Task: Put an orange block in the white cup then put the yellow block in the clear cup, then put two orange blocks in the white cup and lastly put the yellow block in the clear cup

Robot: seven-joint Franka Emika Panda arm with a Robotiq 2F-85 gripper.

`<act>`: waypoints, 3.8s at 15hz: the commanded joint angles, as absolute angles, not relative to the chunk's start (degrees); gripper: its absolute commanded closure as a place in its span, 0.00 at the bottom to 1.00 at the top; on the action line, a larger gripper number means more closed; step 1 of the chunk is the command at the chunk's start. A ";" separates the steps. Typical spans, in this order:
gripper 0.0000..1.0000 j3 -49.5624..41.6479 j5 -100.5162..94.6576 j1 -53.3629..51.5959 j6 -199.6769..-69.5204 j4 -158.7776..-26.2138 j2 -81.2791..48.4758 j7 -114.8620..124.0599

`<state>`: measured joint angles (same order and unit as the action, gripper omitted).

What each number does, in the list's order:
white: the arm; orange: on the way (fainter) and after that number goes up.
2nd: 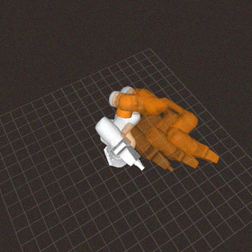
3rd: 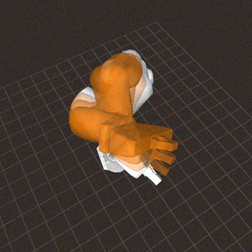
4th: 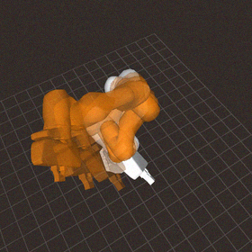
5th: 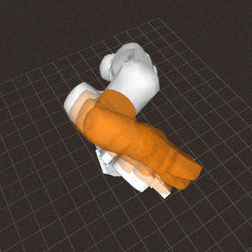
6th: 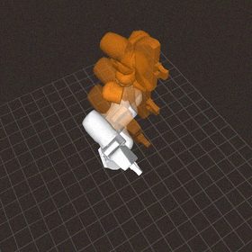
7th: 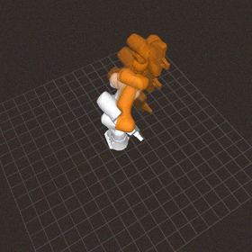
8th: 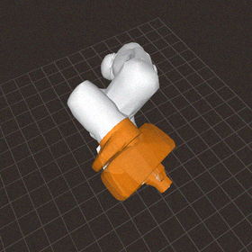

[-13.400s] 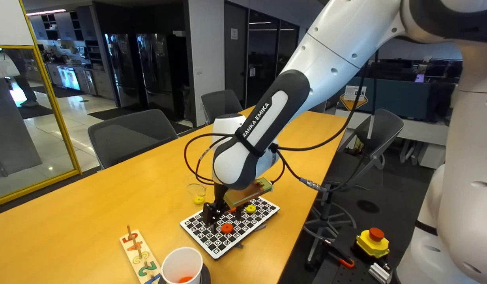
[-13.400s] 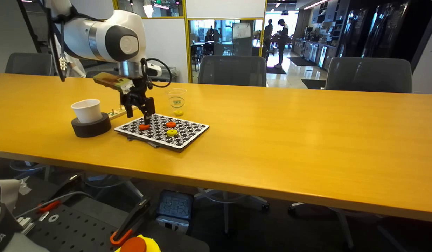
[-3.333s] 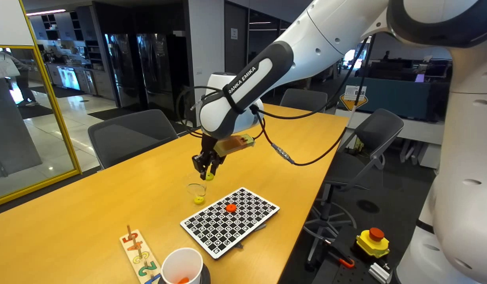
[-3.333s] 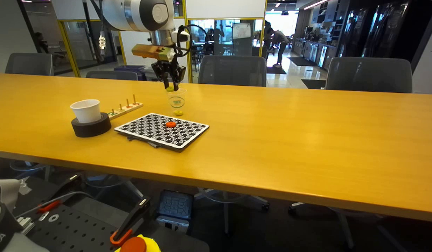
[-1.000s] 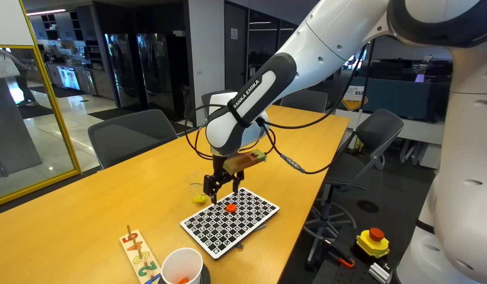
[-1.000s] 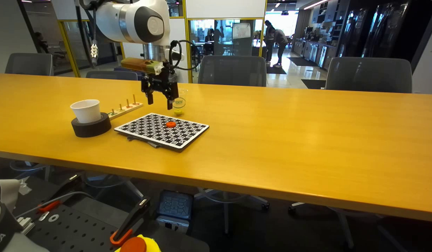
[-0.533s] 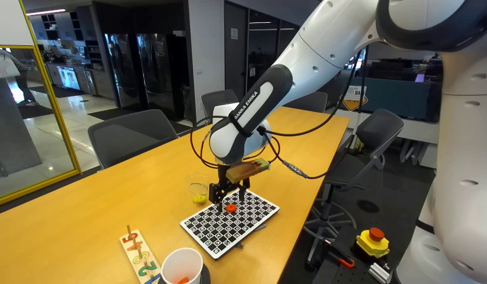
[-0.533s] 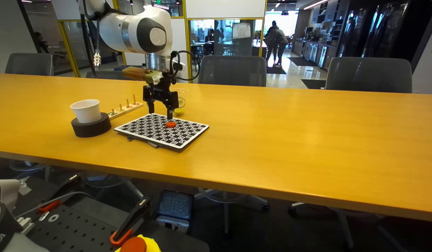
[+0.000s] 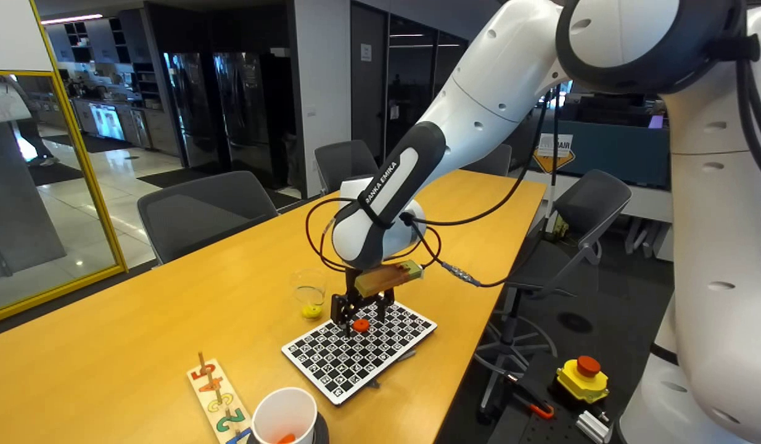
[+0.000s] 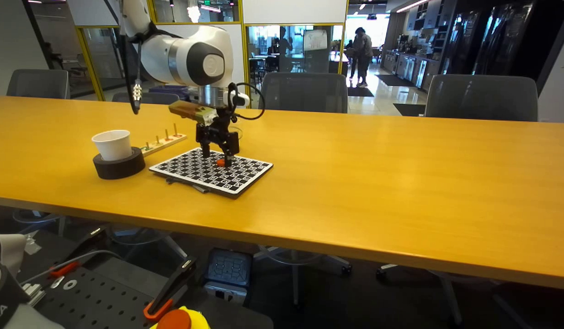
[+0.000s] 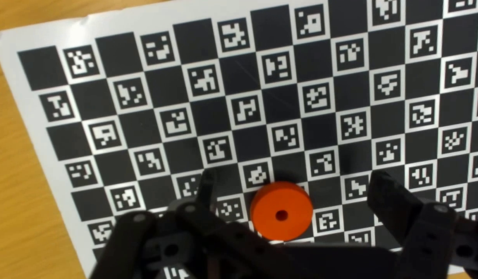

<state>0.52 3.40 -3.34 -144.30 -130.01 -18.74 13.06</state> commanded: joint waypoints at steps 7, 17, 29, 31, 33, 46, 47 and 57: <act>0.00 0.05 4.62 -2.80 -147.19 -127.45 -20.85 13.46; 0.58 -0.33 4.36 -2.71 -145.42 -125.60 -21.93 13.28; 0.83 2.04 3.85 -5.06 -144.40 -130.16 -14.76 12.98; 0.83 3.32 3.56 -6.66 -144.41 -131.89 -12.34 13.50; 0.83 4.79 3.05 -8.51 -144.29 -133.59 -9.83 14.35; 0.83 14.14 -6.76 -17.49 -138.16 -134.86 -0.17 29.25; 0.83 14.69 -5.93 -17.58 -138.20 -134.70 -0.29 28.11; 0.83 17.39 1.33 -17.86 -139.90 -134.94 -1.32 18.80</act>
<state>17.19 -1.80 -17.90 -138.97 -134.70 -1.69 22.52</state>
